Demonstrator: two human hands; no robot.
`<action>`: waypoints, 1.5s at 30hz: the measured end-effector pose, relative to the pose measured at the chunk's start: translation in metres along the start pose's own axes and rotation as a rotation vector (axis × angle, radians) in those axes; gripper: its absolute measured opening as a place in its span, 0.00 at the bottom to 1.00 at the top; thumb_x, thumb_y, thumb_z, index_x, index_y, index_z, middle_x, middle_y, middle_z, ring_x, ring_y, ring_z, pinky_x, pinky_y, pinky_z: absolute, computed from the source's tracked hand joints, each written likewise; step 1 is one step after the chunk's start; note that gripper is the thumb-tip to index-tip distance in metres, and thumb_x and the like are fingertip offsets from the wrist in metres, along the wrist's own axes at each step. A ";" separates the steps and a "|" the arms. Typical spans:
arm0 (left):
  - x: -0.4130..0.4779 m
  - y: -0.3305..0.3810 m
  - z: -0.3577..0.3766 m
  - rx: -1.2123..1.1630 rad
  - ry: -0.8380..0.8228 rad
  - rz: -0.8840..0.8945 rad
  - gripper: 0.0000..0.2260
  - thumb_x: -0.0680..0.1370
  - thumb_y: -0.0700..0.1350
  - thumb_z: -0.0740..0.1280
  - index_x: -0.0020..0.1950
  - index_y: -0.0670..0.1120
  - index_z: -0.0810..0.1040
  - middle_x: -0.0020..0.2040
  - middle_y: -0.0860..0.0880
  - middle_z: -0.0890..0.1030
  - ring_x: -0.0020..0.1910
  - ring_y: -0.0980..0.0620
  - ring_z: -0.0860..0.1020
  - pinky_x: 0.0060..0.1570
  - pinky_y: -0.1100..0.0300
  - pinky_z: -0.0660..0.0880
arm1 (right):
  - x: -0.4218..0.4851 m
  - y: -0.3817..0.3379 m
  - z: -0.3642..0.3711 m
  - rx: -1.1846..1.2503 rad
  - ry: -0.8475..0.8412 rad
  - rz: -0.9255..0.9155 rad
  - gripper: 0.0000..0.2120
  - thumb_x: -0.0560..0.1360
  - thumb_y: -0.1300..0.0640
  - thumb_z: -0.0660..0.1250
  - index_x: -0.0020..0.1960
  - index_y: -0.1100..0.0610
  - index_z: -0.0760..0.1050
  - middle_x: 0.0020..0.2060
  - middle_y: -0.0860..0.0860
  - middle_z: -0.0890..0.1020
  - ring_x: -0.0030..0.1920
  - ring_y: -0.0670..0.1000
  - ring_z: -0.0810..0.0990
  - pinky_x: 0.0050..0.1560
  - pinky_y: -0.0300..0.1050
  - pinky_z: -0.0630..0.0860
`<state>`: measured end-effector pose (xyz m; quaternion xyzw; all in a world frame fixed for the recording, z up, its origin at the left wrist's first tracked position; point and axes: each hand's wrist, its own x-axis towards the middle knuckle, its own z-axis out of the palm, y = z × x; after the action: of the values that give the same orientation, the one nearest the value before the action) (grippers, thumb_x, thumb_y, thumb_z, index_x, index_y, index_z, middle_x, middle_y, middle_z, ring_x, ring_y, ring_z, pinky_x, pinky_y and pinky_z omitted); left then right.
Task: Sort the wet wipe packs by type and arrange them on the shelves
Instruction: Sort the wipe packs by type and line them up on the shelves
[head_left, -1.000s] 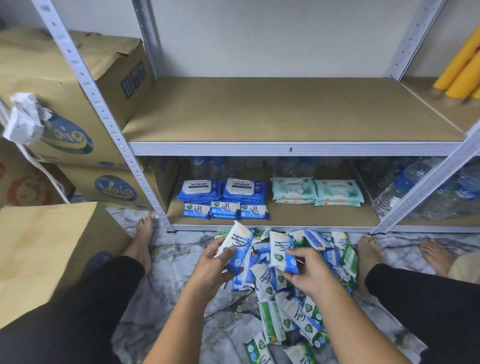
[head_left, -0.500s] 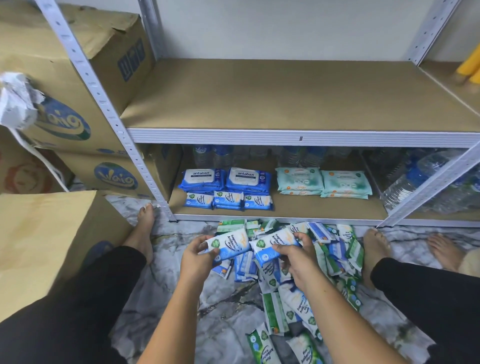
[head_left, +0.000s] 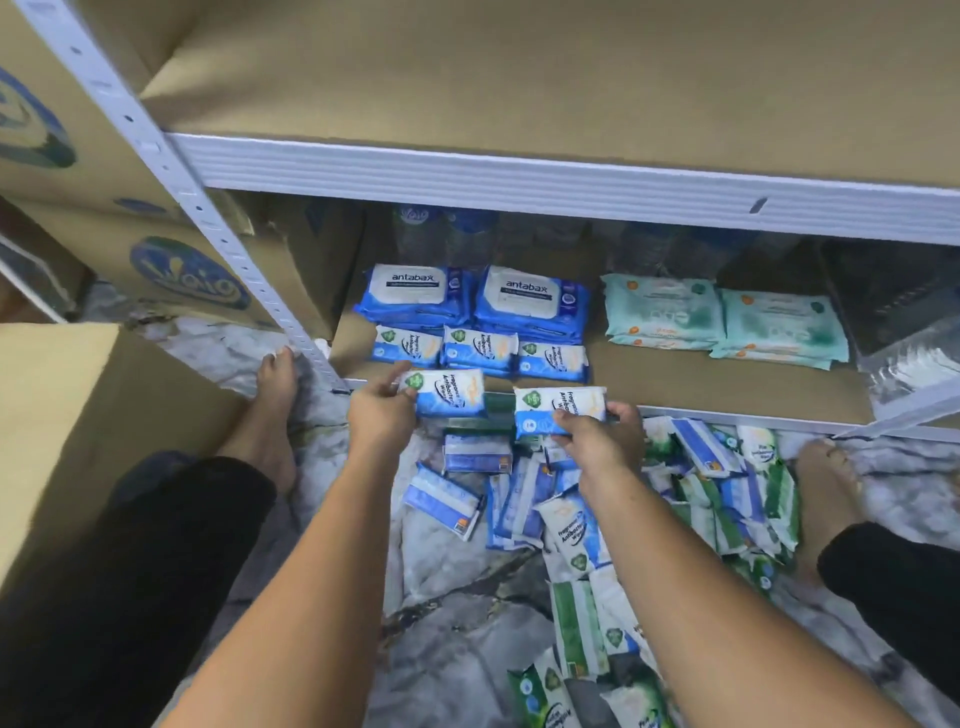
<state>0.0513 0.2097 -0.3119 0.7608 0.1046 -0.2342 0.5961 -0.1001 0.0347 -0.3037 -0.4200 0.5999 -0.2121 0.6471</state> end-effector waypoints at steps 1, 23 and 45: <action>0.017 0.002 0.002 0.022 0.024 0.006 0.14 0.80 0.36 0.66 0.63 0.49 0.82 0.47 0.48 0.83 0.37 0.49 0.79 0.41 0.52 0.82 | 0.016 0.001 0.008 -0.022 0.019 -0.004 0.23 0.67 0.71 0.78 0.55 0.58 0.71 0.49 0.59 0.83 0.43 0.58 0.86 0.40 0.50 0.84; 0.165 -0.008 0.016 0.558 0.293 0.312 0.08 0.78 0.46 0.65 0.57 0.49 0.74 0.53 0.48 0.82 0.52 0.46 0.79 0.49 0.59 0.72 | 0.153 0.022 0.079 -0.443 0.175 -0.266 0.20 0.67 0.49 0.79 0.52 0.49 0.73 0.54 0.53 0.82 0.46 0.51 0.83 0.53 0.45 0.79; -0.014 -0.147 0.045 0.230 0.281 -0.577 0.32 0.66 0.59 0.79 0.57 0.40 0.71 0.46 0.46 0.78 0.46 0.43 0.80 0.44 0.55 0.76 | 0.002 0.133 0.002 -1.608 0.085 -0.429 0.47 0.69 0.36 0.70 0.79 0.57 0.59 0.64 0.57 0.71 0.62 0.59 0.67 0.52 0.52 0.62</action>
<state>-0.0355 0.2080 -0.4393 0.7870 0.3695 -0.2964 0.3951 -0.1278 0.1074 -0.4110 -0.8510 0.4990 0.1466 0.0722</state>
